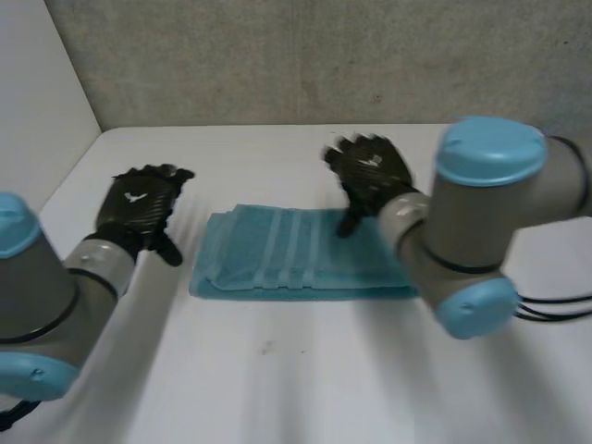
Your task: Fold the laundry
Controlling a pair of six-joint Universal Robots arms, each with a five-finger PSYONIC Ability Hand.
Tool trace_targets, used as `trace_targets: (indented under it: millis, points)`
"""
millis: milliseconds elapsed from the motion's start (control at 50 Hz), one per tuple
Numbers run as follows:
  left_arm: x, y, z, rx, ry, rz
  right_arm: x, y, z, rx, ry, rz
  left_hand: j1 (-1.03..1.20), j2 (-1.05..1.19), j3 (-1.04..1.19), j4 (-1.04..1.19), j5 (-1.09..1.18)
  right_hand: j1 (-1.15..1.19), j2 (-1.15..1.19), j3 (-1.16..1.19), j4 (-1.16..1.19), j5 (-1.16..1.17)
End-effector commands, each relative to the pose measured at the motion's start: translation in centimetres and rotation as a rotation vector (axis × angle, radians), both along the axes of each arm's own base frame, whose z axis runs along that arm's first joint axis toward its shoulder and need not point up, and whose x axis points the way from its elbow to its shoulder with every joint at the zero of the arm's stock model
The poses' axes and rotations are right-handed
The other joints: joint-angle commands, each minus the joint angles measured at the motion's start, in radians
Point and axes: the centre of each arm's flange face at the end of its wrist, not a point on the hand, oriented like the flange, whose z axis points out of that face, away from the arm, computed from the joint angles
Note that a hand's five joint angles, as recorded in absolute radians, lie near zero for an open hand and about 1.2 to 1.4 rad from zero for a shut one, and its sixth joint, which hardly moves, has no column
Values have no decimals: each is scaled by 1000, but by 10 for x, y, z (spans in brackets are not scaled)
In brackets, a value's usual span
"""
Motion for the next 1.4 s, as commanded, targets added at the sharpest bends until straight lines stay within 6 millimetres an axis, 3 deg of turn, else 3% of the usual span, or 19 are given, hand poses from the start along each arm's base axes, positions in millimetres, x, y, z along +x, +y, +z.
trace_targets:
  millis: [20, 300, 420, 520, 620, 660, 680, 720, 780, 820, 880, 1000, 1040, 1060, 1120, 1160, 1240, 1260, 1400]
  points:
    - [-64, 3, -11, -11, -6, -171, -82, -17, -55, 230, 49, -150, -19, -27, -39, -28, -45, -5, -15, -8, -27, -36]
    - [-77, -27, -41, 80, -55, -109, -111, -25, -88, 243, 35, -185, -7, -15, -27, -16, -34, 569, 558, 566, 546, 538]
    - [-67, -29, -38, 81, -69, -27, -118, -31, -88, 234, 37, -206, -13, -21, -33, -22, -39, 1184, 1174, 1181, 1162, 1153]
    - [-57, -21, -27, 87, -80, 15, -116, -39, -74, 177, 21, -205, -22, -31, -43, -32, -49, 1184, 1174, 1181, 1162, 1153]
    - [-43, -10, -11, 80, -78, 44, -100, -57, -38, 49, -3, -175, -22, -31, -43, -32, -49, 1184, 1174, 1181, 1162, 1153]
    - [-28, -6, -1, 72, -70, 75, -60, -43, -6, -33, -29, -69, -22, -31, -43, -32, -49, 1184, 1174, 1181, 1162, 1153]
    - [-28, -6, -1, 72, -70, 75, -60, -43, -6, -33, -29, -69, -22, -31, -43, -32, -49, 1184, 1174, 1181, 1162, 1153]
    - [-19, -5, 3, 70, -68, 95, -10, -17, 19, -85, -58, 71, -22, -31, -43, -32, -49, 1184, 1174, 1181, 1162, 1153]
    - [-4, -3, 10, 66, -58, 133, 13, -5, 17, -84, -62, 136, -22, -31, -43, -32, -49, 1184, 1174, 1181, 1162, 1153]
    - [7, -2, 11, 71, -59, 164, 51, 17, 4, -69, -57, 246, -22, -31, -43, -32, -49, 1184, 1174, 1181, 1162, 1153]
    - [11, -2, 12, 71, -55, 172, 80, 43, -15, -49, -50, 348, -22, -31, -43, -32, -49, 1184, 1174, 1181, 1162, 1153]
    - [18, -11, 19, 47, -36, 196, 107, 75, -71, 5, 31, 497, -22, -31, -43, -32, -49, 1184, 1174, 1181, 1162, 1153]
    - [17, -12, 22, 36, -32, 195, 108, 72, -75, -6, 44, 486, -22, -31, -43, -32, -49, 1037, 1026, 1034, 1015, 1006]
    - [17, -12, 22, 36, -32, 194, 107, 68, -71, -22, 46, 457, -22, -31, -43, -32, -49, 710, 699, 707, 688, 679]
    - [10, -16, 27, 15, -25, 179, 105, 63, -60, -46, 43, 411, -22, -31, -43, -32, -49, 527, 517, 525, 505, 497]
    - [4, -21, 26, 10, -21, 166, 96, 53, -22, -110, 5, 283, -22, -31, -43, -32, -49, 259, 248, 256, 237, 228]
    - [-9, -18, 24, 10, -20, 129, 72, 34, 6, -138, -25, 122, -22, -31, -43, -32, -49, 199, 188, 196, 176, 168]
    - [-18, -15, 24, 6, -18, 106, 53, 19, 11, -125, -28, 34, -22, -31, -43, -32, -49, 199, 188, 196, 176, 168]
    - [-32, -2, 23, 14, -9, 57, -15, -7, 2, -6, -23, -124, -22, -31, -43, -32, -49, 202, 191, 199, 179, 171]
